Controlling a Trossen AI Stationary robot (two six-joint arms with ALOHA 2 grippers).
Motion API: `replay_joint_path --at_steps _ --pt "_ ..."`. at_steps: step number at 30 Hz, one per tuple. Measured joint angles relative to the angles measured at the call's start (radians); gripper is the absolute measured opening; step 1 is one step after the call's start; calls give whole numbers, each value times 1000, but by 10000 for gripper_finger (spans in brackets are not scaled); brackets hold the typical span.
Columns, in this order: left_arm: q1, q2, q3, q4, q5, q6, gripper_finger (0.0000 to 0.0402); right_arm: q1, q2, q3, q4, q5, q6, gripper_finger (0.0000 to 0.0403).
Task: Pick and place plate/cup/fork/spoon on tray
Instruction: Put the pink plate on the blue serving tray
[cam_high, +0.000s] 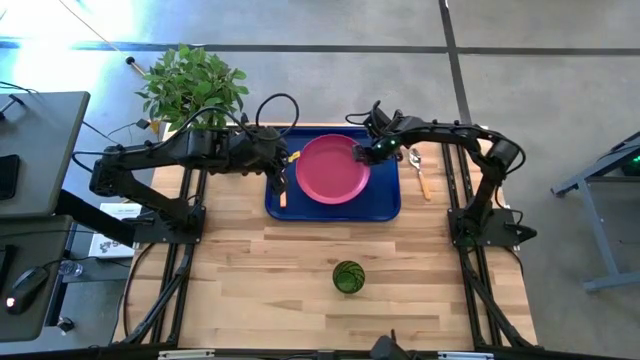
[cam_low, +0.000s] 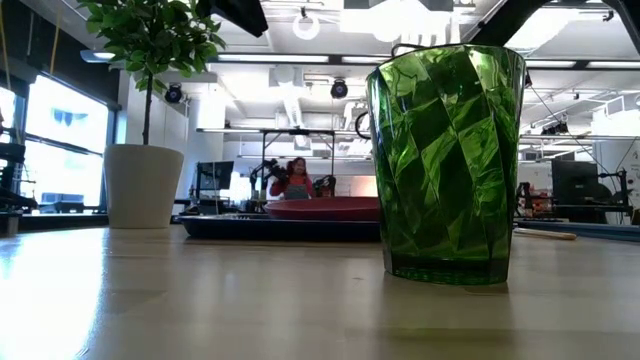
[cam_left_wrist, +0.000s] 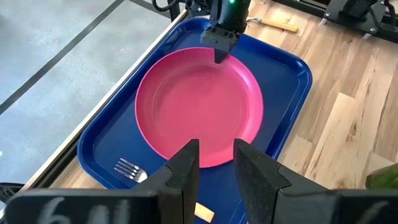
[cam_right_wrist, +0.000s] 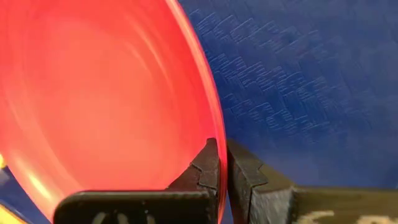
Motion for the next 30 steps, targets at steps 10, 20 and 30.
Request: replay_joint_path --at_steps 10,20,30 --pt "0 0 0 0 0 0 90 50 0 0 7 46 62 0" --pt "0 0 0 0 1 0 90 64 0 0 -39 54 61 0" --pt "0 0 0 0 2 0 90 76 0 0 -49 58 68 0"
